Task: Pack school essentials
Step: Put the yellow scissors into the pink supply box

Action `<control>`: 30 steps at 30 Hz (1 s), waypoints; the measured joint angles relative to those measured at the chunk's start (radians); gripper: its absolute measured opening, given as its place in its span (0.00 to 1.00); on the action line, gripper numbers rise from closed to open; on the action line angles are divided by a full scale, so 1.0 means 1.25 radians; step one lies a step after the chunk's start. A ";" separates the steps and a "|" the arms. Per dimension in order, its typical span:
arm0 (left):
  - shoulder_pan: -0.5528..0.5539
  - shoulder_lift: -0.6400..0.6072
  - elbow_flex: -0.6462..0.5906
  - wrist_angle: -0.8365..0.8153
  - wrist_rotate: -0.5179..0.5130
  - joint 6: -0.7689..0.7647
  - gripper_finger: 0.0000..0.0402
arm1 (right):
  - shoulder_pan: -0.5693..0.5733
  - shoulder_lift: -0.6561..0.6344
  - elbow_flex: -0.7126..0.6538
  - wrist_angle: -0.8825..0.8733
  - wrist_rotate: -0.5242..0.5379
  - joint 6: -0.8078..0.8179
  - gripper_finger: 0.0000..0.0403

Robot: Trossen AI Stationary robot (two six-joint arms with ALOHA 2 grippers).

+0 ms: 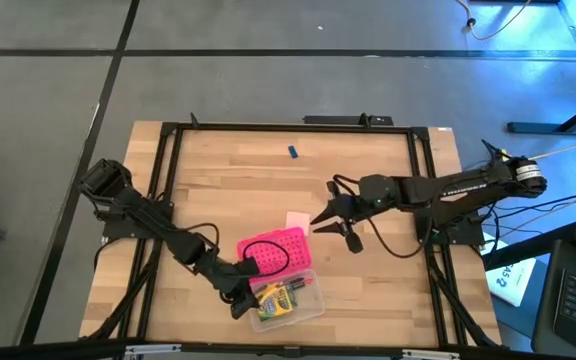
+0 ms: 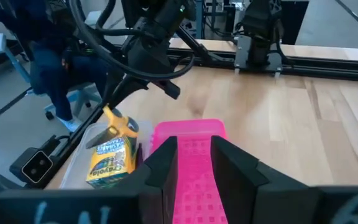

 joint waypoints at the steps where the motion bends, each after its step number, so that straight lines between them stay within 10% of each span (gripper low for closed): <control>1: 0.003 0.000 0.000 -0.004 0.000 0.007 0.02 | 0.001 0.000 0.000 0.000 0.000 0.005 0.25; 30: 0.064 0.025 -0.001 -0.048 0.125 0.110 0.02 | 0.002 0.000 0.000 -0.004 0.000 0.042 0.25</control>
